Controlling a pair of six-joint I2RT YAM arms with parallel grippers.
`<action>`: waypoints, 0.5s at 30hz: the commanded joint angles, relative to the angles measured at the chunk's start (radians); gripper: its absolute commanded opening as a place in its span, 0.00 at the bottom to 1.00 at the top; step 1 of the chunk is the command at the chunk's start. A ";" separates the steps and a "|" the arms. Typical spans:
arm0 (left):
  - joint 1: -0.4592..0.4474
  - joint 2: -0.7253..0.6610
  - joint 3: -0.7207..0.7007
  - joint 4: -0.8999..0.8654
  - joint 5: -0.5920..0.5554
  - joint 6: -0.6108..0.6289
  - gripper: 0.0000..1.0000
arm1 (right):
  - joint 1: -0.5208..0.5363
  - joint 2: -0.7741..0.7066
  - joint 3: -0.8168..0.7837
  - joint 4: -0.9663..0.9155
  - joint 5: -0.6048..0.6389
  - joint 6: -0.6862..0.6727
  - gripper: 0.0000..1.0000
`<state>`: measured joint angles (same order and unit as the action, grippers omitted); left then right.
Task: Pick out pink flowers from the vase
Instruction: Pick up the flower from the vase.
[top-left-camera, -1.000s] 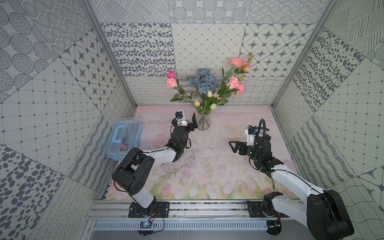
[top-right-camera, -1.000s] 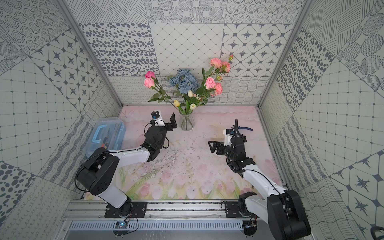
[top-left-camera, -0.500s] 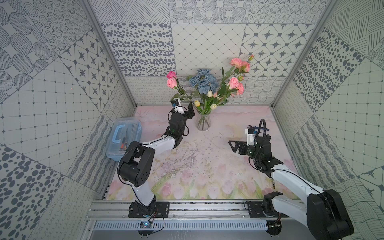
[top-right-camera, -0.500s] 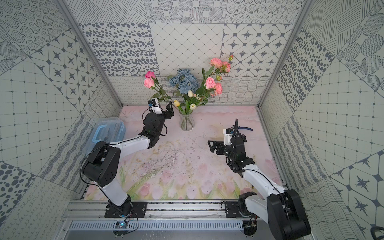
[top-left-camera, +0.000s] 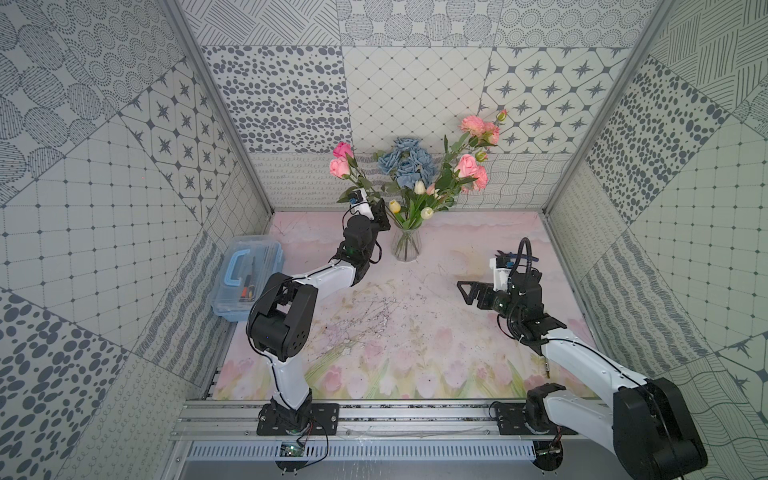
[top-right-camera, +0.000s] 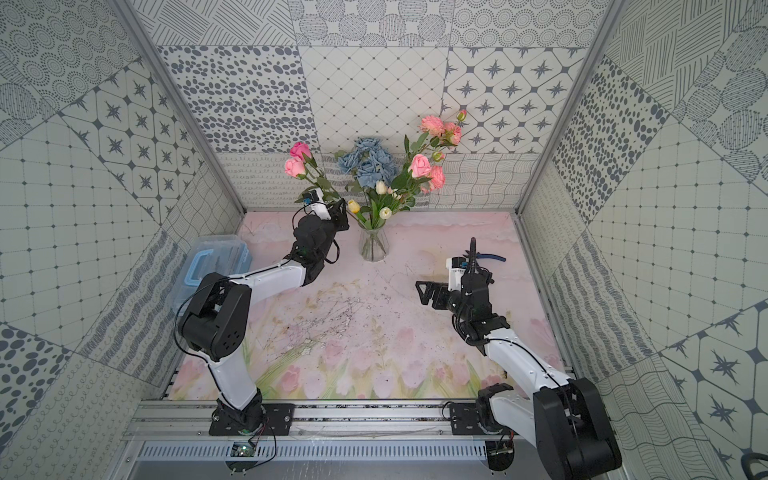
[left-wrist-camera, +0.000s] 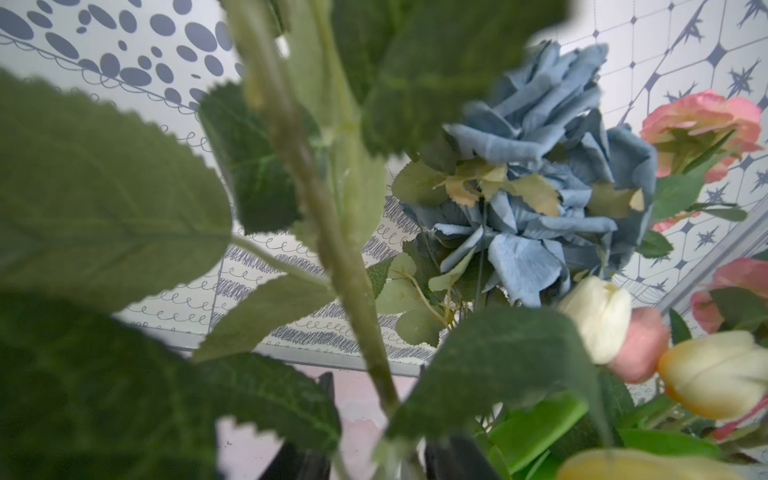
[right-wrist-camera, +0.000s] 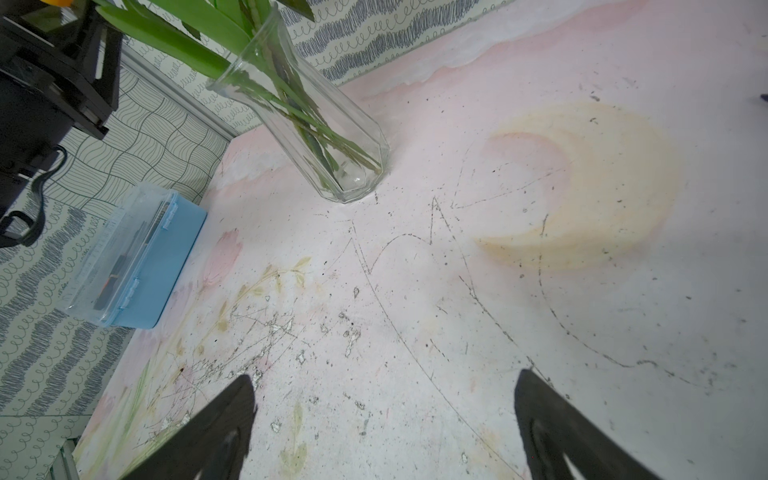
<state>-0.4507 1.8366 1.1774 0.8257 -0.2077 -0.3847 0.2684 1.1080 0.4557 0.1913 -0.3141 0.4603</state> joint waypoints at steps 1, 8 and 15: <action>0.004 -0.006 0.007 0.001 0.055 -0.058 0.27 | 0.005 0.005 -0.002 0.035 0.000 -0.013 0.98; 0.003 -0.025 0.001 -0.004 0.066 -0.051 0.09 | 0.005 -0.003 0.007 0.021 -0.002 -0.014 0.98; 0.003 -0.063 0.037 -0.066 0.062 0.005 0.00 | 0.005 -0.029 0.012 0.005 0.013 -0.014 0.98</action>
<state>-0.4515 1.8061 1.1851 0.7948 -0.1459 -0.4324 0.2684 1.1042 0.4557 0.1768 -0.3126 0.4603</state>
